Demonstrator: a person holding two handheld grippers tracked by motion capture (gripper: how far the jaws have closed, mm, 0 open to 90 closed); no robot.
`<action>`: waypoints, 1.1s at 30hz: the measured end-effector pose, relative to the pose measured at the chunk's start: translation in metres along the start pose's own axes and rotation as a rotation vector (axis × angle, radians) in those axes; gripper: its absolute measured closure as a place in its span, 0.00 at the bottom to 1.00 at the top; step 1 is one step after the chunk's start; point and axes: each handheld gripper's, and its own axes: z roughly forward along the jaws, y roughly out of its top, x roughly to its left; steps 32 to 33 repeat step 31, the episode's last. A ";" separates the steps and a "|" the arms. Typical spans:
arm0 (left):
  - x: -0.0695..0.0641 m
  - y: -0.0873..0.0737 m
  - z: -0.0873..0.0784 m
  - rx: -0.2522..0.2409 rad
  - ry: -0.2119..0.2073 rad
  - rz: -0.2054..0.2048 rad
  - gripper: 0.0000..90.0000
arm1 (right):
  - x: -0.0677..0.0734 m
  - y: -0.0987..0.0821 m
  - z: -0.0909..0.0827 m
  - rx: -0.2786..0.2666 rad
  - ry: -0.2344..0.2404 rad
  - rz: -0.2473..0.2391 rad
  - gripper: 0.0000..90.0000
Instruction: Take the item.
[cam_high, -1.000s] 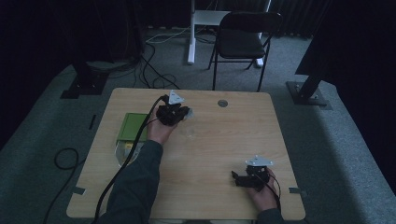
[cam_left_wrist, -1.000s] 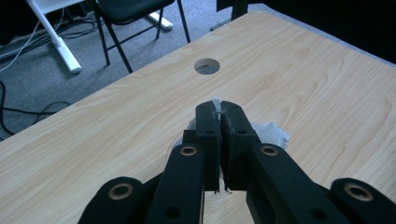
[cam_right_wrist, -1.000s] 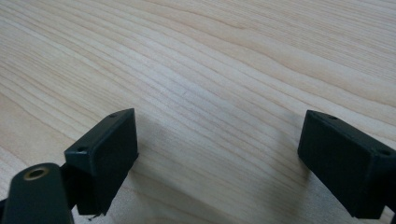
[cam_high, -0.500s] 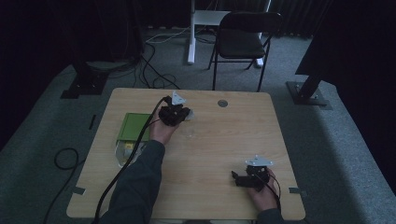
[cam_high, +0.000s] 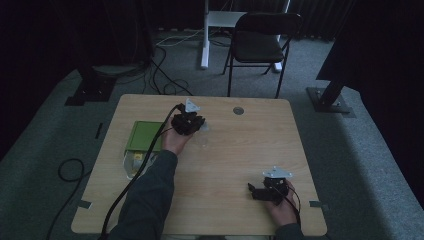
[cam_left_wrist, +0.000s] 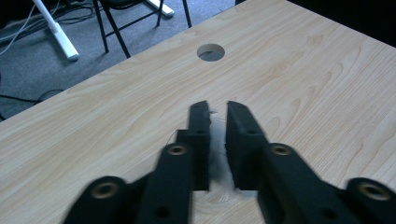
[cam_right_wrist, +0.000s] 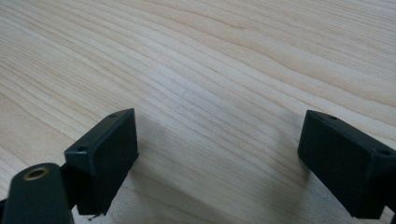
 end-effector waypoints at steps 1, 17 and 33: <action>0.000 0.000 -0.001 0.001 0.000 0.000 0.88 | 0.000 0.000 0.000 0.000 0.000 0.000 0.13; -0.003 0.002 -0.028 -0.018 0.029 0.032 0.83 | 0.000 0.000 0.000 0.000 0.000 0.001 0.13; -0.012 -0.001 -0.047 -0.026 0.029 0.068 0.81 | 0.000 0.000 0.000 0.000 0.000 0.001 0.13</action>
